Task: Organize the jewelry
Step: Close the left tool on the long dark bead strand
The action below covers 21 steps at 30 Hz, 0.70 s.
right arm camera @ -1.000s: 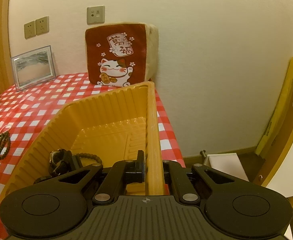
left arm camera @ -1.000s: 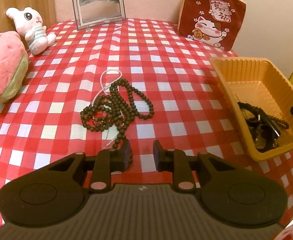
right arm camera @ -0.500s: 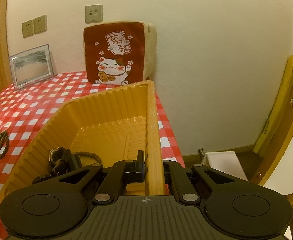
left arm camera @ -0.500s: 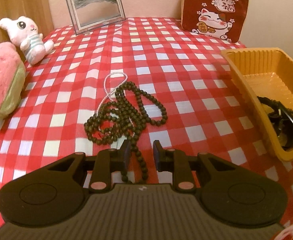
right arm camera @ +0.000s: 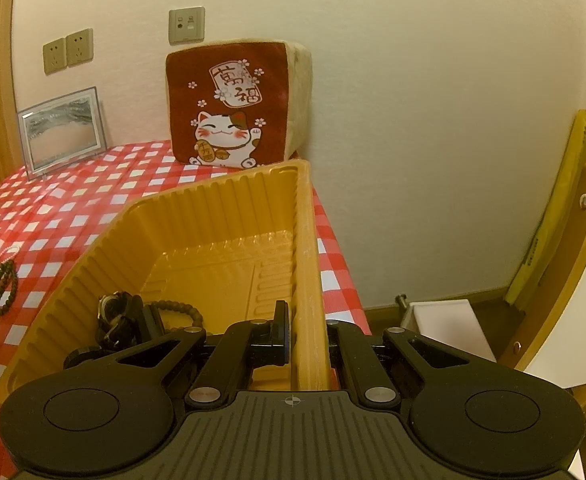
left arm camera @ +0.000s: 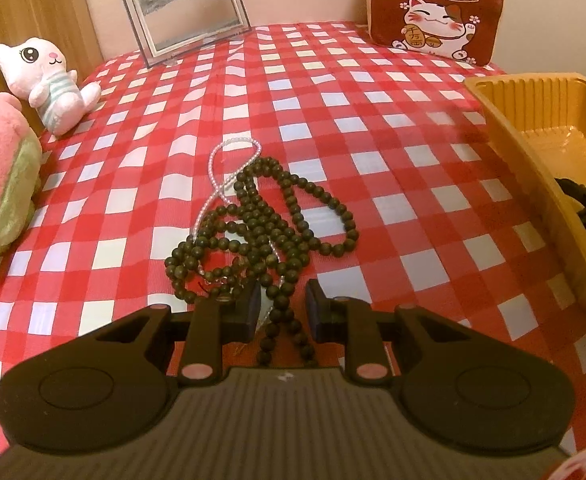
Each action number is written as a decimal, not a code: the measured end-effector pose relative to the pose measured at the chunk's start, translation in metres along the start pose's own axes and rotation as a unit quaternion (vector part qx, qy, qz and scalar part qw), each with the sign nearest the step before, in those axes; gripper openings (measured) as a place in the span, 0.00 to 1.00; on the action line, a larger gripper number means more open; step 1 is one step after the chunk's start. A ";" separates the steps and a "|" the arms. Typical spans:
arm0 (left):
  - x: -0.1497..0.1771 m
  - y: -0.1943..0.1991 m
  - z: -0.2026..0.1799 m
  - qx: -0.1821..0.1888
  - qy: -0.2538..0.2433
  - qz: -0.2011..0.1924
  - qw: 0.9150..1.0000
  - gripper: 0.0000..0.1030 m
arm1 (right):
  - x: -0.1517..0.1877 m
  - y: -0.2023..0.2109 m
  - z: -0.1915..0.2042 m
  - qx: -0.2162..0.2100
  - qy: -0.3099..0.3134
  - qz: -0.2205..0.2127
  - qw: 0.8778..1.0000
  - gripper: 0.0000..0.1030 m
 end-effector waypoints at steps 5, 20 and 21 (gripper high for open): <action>-0.001 0.000 -0.001 0.011 0.006 0.003 1.000 0.07 | 0.001 0.000 -0.001 -0.001 0.000 0.000 1.000 0.04; -0.059 0.051 0.021 0.021 0.033 -0.066 0.997 0.06 | 0.001 0.003 0.001 -0.007 0.000 -0.004 1.000 0.04; -0.069 0.057 0.025 0.020 0.036 -0.077 0.996 0.06 | 0.001 0.003 0.001 -0.007 0.000 -0.004 1.000 0.04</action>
Point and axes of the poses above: each gripper's, at about its wrist camera, not at the fingertips, and y roughly against the way its jaws point, z to its left, x to its underside, the point moved 9 cm from there along -y, roughly the way its jaws point, and after that the axes turned 12 degrees about -z, right-handed, at the moved point
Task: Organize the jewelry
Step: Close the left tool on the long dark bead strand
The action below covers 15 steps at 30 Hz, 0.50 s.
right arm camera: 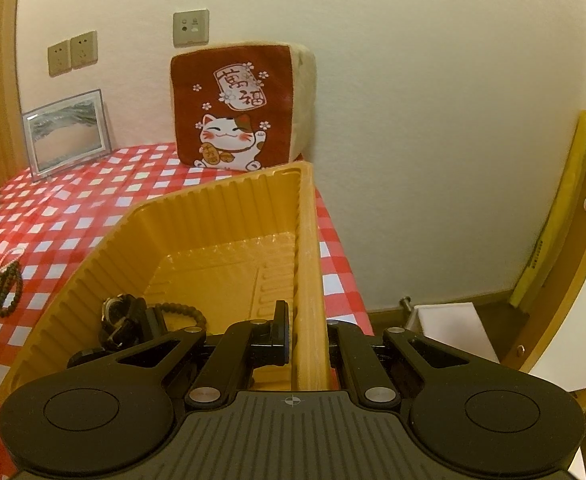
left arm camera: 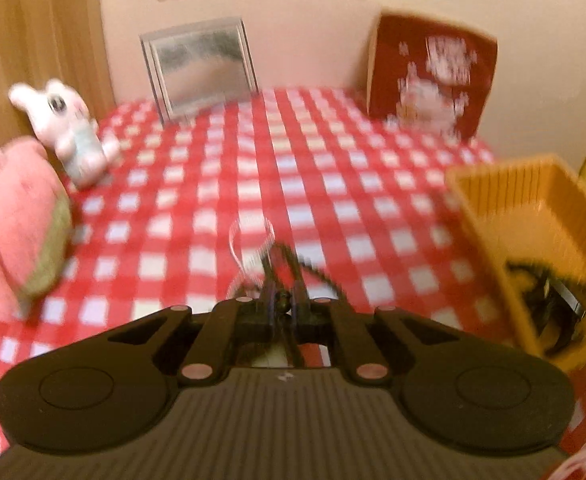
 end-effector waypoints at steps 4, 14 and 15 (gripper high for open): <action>-0.048 0.021 0.010 0.005 0.007 -0.051 0.999 0.06 | -0.001 0.003 0.000 -0.002 0.000 -0.003 1.000 0.04; -0.147 0.071 0.012 0.035 0.007 -0.143 0.989 0.06 | -0.004 0.005 0.002 -0.003 -0.001 -0.007 1.000 0.05; -0.155 0.076 0.012 0.039 0.009 -0.152 0.988 0.06 | -0.005 0.005 0.003 -0.004 -0.001 -0.008 1.000 0.05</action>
Point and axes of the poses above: each gripper's, at about its wrist camera, not at the fingertips, and y roughly against the way its jaws point, z to its left, x to its underside, the point moved 9 cm from there along -y, roughly the way its jaws point, and after that the axes turned 12 degrees about -z, right-handed, at the moved point
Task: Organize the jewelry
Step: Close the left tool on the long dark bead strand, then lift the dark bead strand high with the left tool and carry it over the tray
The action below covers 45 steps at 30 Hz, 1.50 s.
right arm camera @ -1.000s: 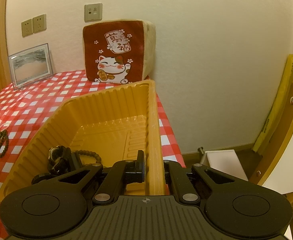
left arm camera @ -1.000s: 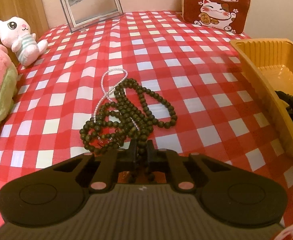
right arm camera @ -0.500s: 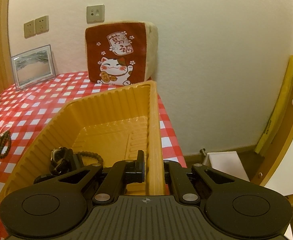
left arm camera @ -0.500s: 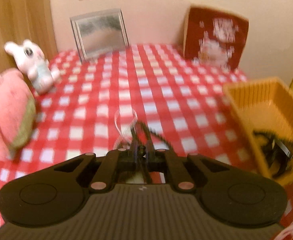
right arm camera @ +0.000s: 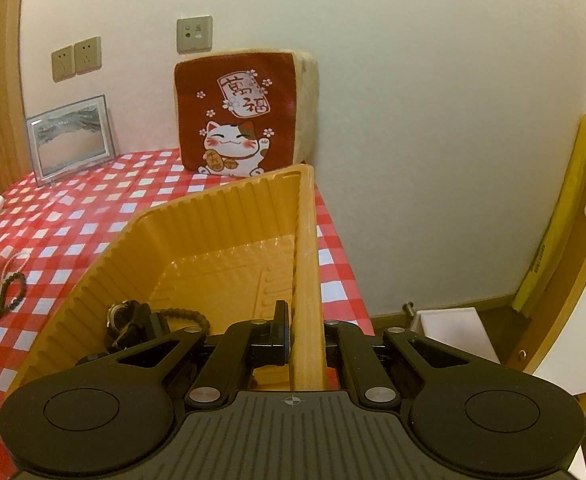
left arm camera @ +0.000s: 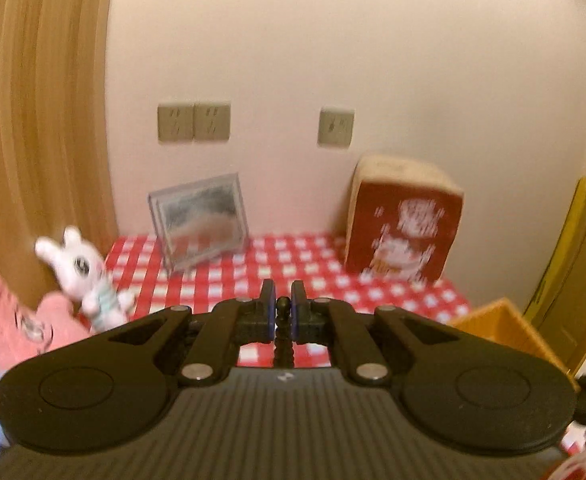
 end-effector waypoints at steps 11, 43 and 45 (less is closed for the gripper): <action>-0.078 0.017 -0.018 0.034 -0.009 -0.063 0.997 0.06 | -0.006 0.000 0.004 -0.003 0.003 -0.006 1.000 0.05; -0.178 0.035 -0.167 0.231 0.005 -0.143 0.962 0.06 | -0.010 0.003 0.006 -0.005 0.003 -0.009 1.000 0.05; -0.178 0.031 -0.180 0.246 0.011 -0.139 0.959 0.06 | -0.010 0.003 0.006 -0.006 0.003 -0.011 1.000 0.05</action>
Point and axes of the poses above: each gripper's, at about its wrist camera, not at the fingertips, and y roughly against the way its jaws point, z to its left, x to its underside, the point moved 9 cm from there along -y, roughly the way its jaws point, and after that the axes turned 12 degrees about -z, right-handed, at the moved point
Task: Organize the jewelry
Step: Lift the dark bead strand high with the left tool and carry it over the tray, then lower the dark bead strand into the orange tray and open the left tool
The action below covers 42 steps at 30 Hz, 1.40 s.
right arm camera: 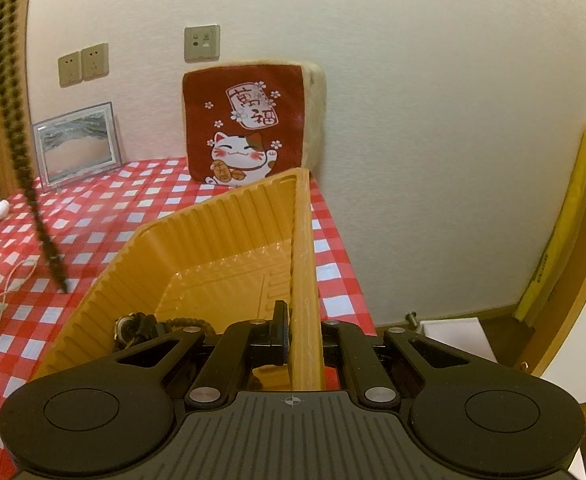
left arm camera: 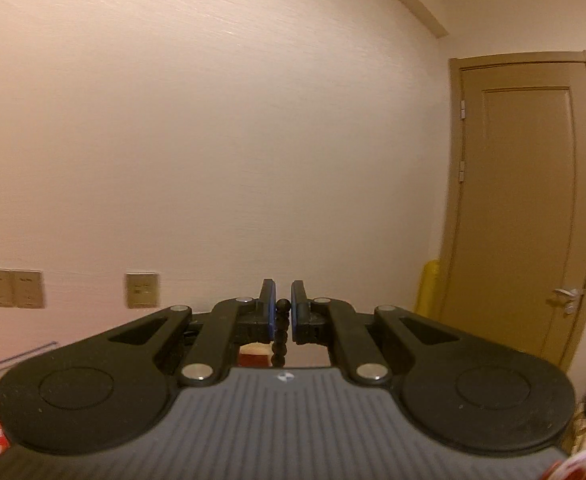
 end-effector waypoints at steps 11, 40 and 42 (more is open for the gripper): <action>0.018 -0.035 -0.042 0.064 0.048 0.010 0.997 0.06 | -0.003 -0.002 0.002 -0.005 0.000 -0.004 1.000 0.05; 0.316 -0.039 -0.026 0.017 0.209 0.330 0.920 0.06 | -0.003 -0.004 0.001 -0.007 -0.008 0.001 1.000 0.05; 0.327 -0.038 -0.025 0.011 0.213 0.341 0.916 0.06 | -0.002 -0.004 0.001 -0.007 -0.007 0.001 1.000 0.05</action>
Point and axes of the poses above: each gripper's, at about its wrist camera, not at the fingertips, and y roughly against the way its jaws point, z to its left, x to its underside, the point moved 9 cm from there along -y, roughly the way its jaws point, and after that the axes turned 12 degrees about -z, right-handed, at the moved point
